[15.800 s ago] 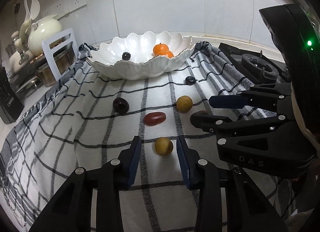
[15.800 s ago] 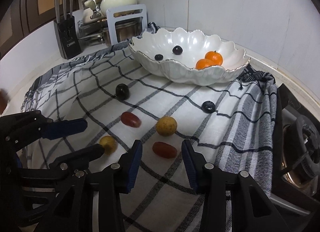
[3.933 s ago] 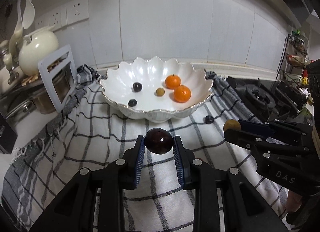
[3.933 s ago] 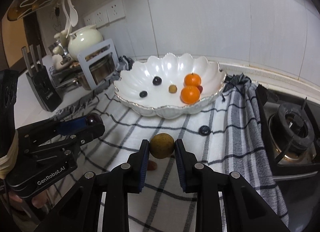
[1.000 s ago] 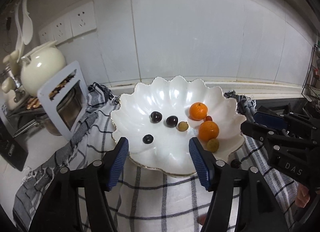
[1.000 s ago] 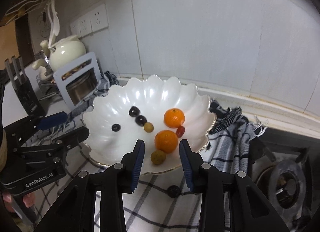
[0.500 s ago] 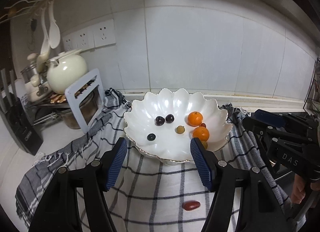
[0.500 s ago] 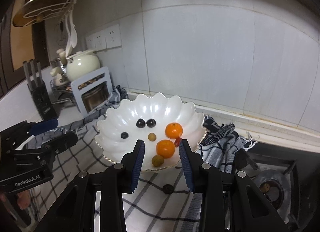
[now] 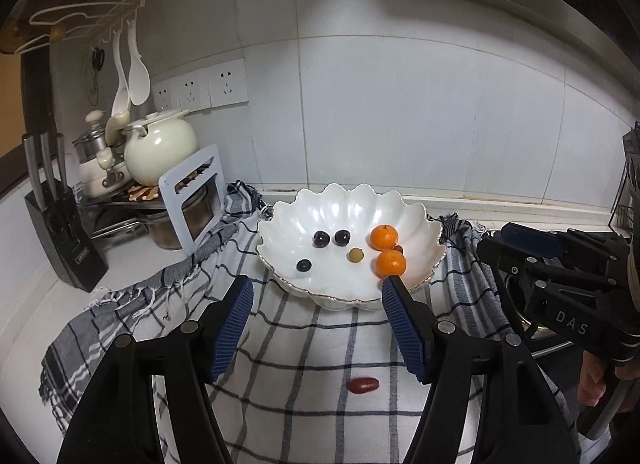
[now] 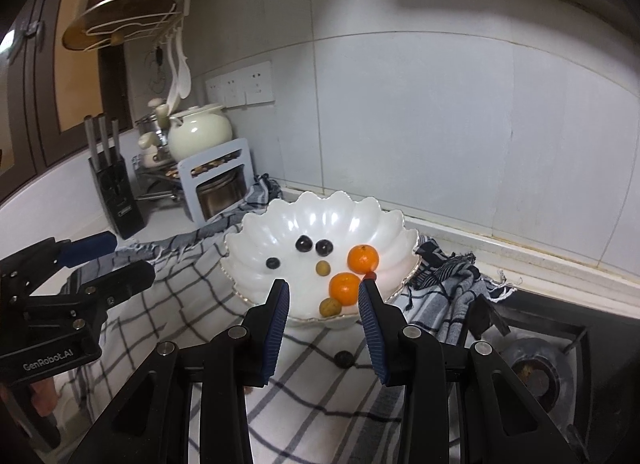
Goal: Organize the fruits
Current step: 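Lift both open tools away from the bowl back over the cloth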
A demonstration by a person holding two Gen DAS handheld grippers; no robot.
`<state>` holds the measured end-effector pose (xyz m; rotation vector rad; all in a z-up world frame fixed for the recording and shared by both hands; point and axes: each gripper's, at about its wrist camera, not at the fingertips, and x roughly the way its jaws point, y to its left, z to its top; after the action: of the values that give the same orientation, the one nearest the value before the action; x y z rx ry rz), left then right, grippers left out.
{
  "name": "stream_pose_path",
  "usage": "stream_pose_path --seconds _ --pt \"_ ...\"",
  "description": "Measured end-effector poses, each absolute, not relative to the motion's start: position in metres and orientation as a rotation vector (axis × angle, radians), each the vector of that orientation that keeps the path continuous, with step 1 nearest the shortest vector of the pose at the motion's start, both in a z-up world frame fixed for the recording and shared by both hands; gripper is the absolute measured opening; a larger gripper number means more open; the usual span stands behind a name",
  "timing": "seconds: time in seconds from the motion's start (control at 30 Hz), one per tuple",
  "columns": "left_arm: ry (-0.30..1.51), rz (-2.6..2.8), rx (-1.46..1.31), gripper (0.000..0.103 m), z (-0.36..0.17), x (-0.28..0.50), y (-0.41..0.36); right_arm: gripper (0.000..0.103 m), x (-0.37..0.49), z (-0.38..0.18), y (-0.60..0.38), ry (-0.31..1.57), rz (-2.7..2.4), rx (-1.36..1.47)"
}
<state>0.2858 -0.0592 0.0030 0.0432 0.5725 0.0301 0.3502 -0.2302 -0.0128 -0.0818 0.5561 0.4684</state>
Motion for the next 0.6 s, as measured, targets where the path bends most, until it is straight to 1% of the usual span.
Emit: stream_pose_path --seconds 0.2,0.6 --pt "0.571 0.047 0.043 0.068 0.002 0.271 -0.067 0.037 0.342 -0.015 -0.233 0.564 0.503 -0.107" --pt "0.667 0.067 -0.020 0.068 -0.030 0.260 -0.075 0.037 0.341 -0.035 -0.233 0.622 0.561 -0.158"
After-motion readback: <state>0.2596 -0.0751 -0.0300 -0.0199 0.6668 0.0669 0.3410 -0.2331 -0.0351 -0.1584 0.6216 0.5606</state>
